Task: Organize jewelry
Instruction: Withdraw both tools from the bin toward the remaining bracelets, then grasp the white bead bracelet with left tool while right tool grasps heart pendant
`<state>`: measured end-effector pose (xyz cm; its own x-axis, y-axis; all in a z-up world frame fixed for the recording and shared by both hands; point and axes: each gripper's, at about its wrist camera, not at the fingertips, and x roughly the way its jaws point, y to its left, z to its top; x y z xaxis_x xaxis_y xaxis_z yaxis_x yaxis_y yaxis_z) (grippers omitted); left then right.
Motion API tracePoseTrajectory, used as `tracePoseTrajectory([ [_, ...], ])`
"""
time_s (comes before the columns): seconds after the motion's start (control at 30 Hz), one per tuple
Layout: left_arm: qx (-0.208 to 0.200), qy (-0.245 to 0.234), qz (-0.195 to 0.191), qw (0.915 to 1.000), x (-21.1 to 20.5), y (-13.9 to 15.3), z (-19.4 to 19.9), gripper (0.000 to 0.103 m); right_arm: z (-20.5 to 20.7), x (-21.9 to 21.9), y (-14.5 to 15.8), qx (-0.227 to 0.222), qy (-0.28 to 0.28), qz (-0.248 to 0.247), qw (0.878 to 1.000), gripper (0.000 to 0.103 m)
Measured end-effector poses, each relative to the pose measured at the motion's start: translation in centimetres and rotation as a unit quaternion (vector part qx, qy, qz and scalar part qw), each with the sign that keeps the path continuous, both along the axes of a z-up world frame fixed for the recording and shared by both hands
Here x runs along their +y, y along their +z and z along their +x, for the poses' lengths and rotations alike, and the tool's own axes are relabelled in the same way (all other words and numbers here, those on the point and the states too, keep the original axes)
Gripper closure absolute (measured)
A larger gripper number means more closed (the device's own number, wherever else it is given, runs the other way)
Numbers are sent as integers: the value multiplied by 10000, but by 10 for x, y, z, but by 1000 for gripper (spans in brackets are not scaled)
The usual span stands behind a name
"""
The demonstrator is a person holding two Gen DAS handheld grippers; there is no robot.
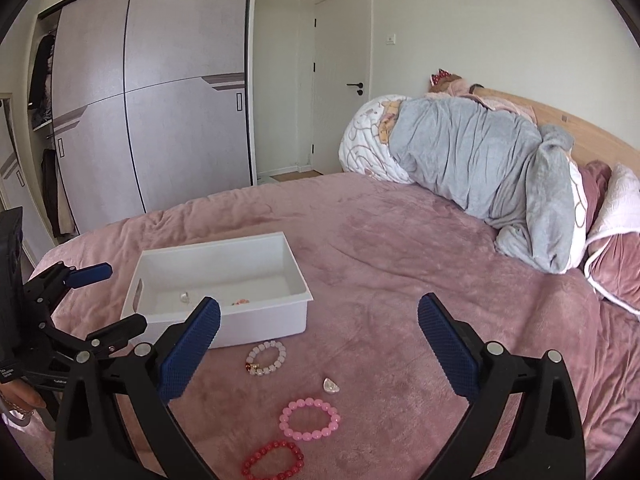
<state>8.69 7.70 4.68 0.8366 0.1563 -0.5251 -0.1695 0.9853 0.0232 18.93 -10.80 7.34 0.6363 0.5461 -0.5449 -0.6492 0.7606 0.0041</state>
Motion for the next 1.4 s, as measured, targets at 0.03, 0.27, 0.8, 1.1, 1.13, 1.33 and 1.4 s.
tracePoseTrajectory([
  [0.03, 36, -30, 47, 10000, -3, -4, 1, 4, 3, -1, -8, 63, -6, -29, 10000, 5],
  [0.27, 329, -212, 253, 9989, -16, -38, 19, 4, 19, -5, -52, 319, -1, -111, 9994, 5],
  [0.8, 766, -483, 212, 9957, -32, -132, 76, 4, 79, 21, -159, 1390, 185, -610, 9882, 53],
  [1.1, 1063, -533, 186, 9927, -32, -167, 104, 27, 90, 29, -194, 1774, 305, -842, 9800, 64],
  [1.13, 1068, -510, 175, 9928, -31, -170, 106, 29, 91, 30, -196, 1813, 318, -822, 9795, 64],
  [1.33, 1314, -588, -152, 9895, -23, -184, 121, 46, 93, 36, -206, 1957, 458, -832, 9761, 83],
  [1.4, 1344, -617, -260, 9887, -22, -189, 123, 47, 91, 37, -206, 1913, 482, -863, 9765, 83],
])
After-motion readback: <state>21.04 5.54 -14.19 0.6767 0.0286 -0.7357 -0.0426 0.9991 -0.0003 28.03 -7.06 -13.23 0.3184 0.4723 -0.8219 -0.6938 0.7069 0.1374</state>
